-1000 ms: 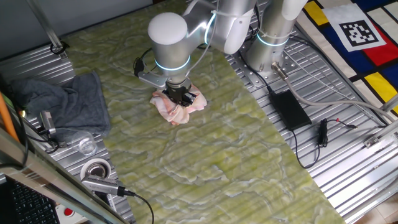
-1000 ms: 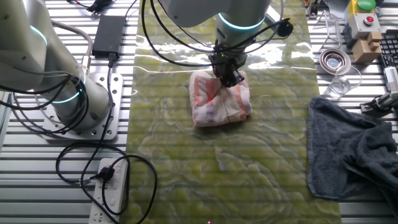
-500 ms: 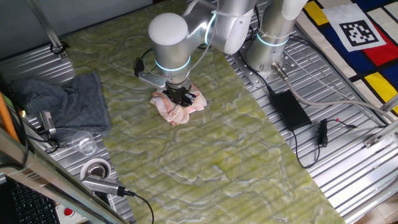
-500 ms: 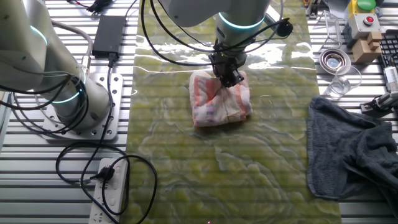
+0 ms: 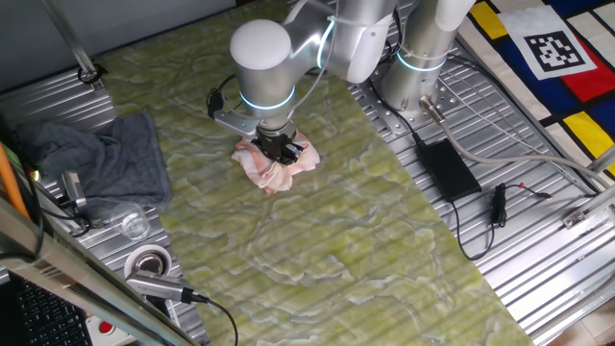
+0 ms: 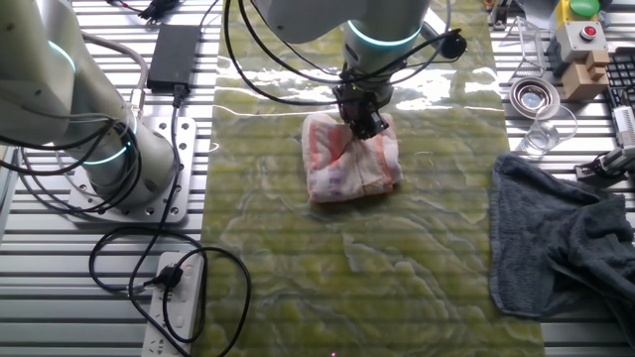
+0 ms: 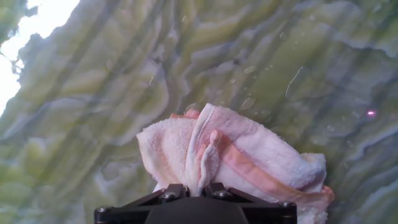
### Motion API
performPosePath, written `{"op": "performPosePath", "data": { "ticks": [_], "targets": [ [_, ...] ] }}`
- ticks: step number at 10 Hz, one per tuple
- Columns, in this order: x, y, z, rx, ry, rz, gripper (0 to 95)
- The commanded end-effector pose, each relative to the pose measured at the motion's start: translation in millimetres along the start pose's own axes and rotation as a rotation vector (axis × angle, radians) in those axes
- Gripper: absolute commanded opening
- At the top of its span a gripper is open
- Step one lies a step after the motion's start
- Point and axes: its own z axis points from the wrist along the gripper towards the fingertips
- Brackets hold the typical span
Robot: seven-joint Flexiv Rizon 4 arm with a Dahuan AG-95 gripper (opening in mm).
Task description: Clean the table with a cloth
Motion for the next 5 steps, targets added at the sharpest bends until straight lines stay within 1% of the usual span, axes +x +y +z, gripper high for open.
{"op": "performPosePath", "data": {
  "ticks": [1,5],
  "targets": [
    [0.0,0.0,0.6,0.0,0.005,-0.007,0.0],
    [0.0,0.0,0.6,0.001,0.024,0.054,0.0]
  ]
}}
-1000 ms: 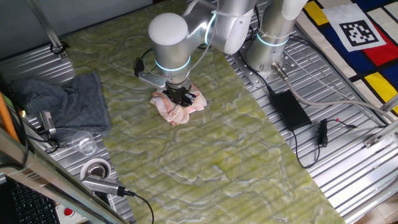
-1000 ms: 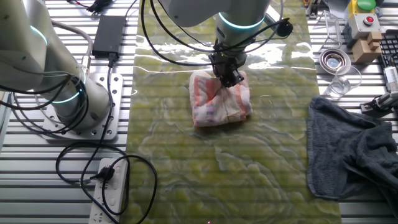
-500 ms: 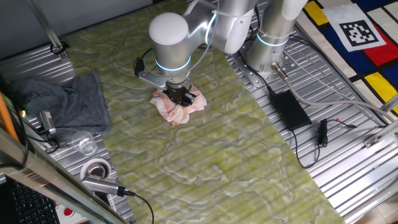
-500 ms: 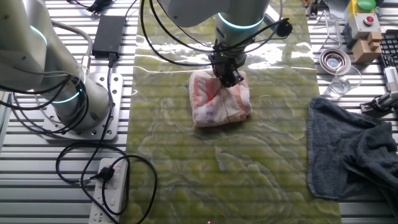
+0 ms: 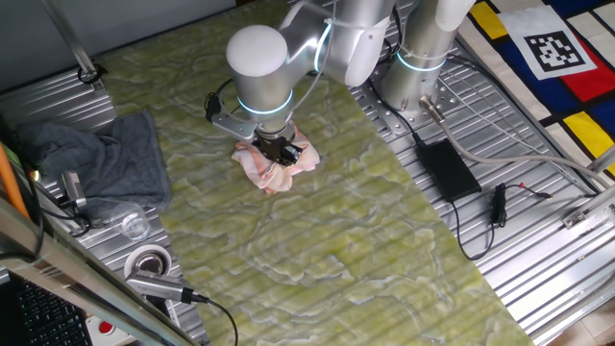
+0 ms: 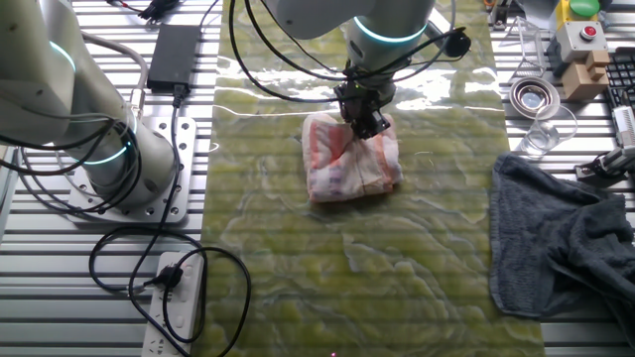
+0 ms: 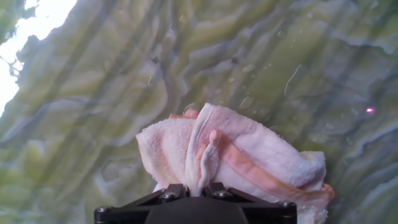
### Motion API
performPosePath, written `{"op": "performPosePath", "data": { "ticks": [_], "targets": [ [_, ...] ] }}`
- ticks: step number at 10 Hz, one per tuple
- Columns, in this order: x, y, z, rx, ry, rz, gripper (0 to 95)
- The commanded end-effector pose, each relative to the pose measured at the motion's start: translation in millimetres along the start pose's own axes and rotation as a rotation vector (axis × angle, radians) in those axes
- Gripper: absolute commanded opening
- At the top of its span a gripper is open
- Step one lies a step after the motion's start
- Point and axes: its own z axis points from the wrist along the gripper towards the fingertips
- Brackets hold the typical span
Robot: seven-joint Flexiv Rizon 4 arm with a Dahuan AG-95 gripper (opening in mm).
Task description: Clean the table with a cloth
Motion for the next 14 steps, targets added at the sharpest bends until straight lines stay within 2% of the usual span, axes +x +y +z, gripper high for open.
{"op": "performPosePath", "data": {
  "ticks": [1,3,5,7,8,9,14],
  "targets": [
    [-0.3,0.1,0.4,0.002,0.005,0.033,0.0],
    [-0.3,0.1,0.4,0.01,0.007,0.037,0.0],
    [-0.3,0.1,0.4,0.024,0.003,0.081,0.0],
    [-0.3,0.1,0.4,0.015,0.003,0.101,0.0],
    [-0.3,0.1,0.4,-0.006,-0.007,0.115,0.0],
    [-0.3,0.1,0.4,-0.012,-0.009,0.135,0.0],
    [-0.3,0.1,0.4,-0.014,-0.018,0.166,0.0]
  ]
}}
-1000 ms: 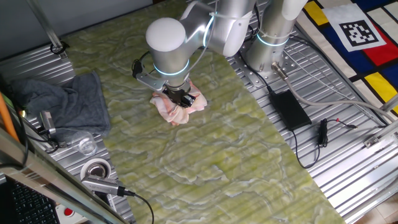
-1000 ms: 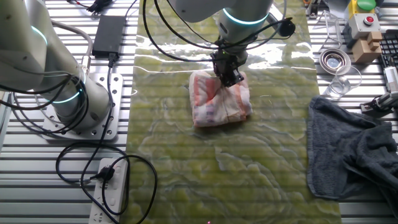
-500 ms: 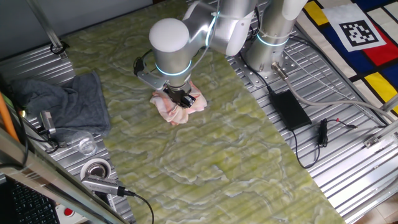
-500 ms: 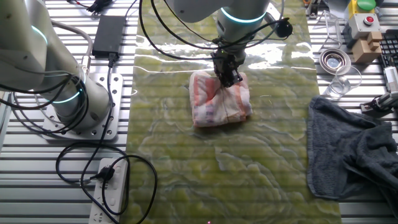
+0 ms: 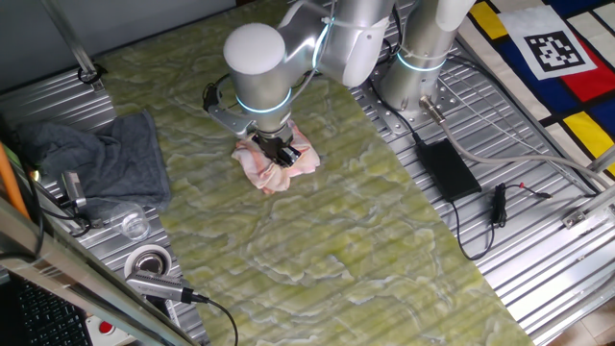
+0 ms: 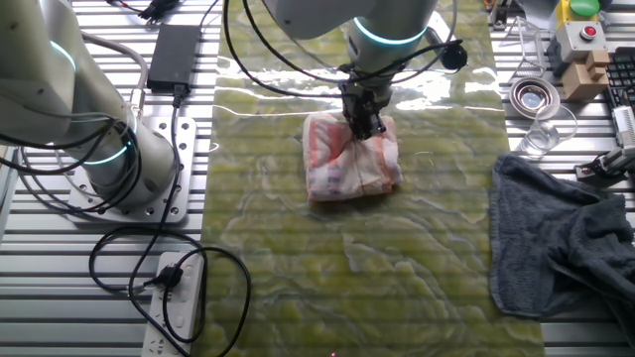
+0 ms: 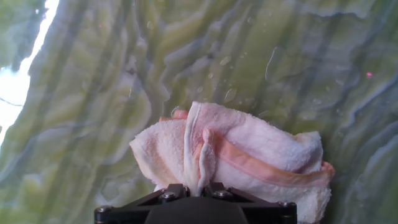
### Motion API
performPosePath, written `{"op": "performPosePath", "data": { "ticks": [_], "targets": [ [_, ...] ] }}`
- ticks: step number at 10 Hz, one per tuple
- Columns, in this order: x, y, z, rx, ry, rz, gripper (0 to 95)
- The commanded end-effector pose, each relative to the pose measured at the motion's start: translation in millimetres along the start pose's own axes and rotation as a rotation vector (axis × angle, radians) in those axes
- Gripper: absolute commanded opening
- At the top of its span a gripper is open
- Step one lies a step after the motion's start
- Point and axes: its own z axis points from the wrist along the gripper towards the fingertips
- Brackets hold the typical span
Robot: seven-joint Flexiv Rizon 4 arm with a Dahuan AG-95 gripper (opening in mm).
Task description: Clean the table with a cloth
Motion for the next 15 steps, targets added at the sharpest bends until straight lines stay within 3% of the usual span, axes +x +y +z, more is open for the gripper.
{"op": "performPosePath", "data": {
  "ticks": [1,7,15],
  "targets": [
    [0.2,0.4,-0.9,-0.002,0.003,0.0,0.0],
    [0.2,0.4,-0.9,0.01,-0.003,-0.015,0.0],
    [-17.3,-3.7,6.8,0.028,-0.017,-0.053,0.0]
  ]
}}
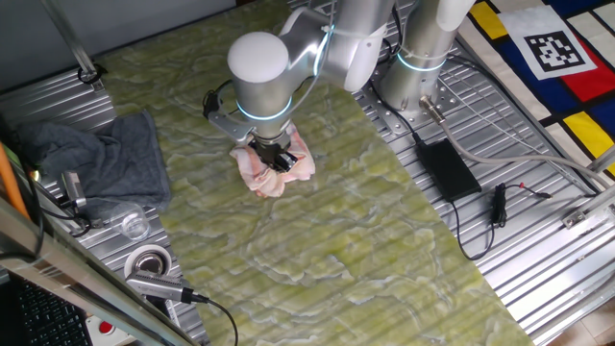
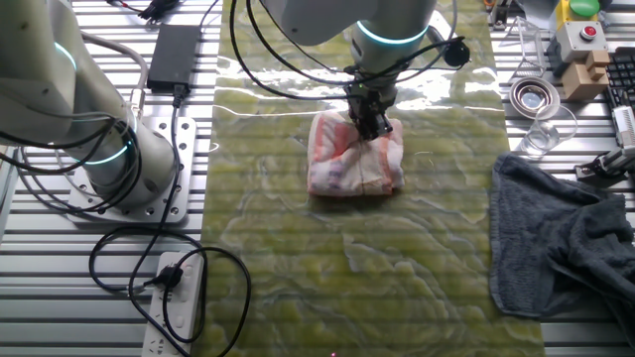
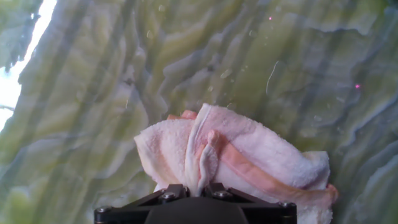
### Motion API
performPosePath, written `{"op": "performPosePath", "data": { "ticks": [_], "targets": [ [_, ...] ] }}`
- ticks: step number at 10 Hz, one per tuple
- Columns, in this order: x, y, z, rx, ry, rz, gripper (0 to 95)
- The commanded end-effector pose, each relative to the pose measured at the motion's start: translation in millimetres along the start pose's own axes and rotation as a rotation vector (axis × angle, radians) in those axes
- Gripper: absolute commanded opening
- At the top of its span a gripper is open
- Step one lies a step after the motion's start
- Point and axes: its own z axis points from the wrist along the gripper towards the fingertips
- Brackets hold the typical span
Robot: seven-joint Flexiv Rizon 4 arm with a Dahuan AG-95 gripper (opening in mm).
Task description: Clean the table with a cloth
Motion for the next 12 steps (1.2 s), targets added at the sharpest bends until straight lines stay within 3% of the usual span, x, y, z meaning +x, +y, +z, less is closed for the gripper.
{"op": "performPosePath", "data": {
  "ticks": [1,3,12],
  "targets": [
    [-2.1,-2.1,-1.0,0.008,-0.001,-0.014,0.0],
    [-6.3,-5.6,-2.7,0.013,0.002,-0.028,0.0],
    [-42.2,-57.2,-2.0,0.0,-0.009,-0.106,0.0]
  ]
}}
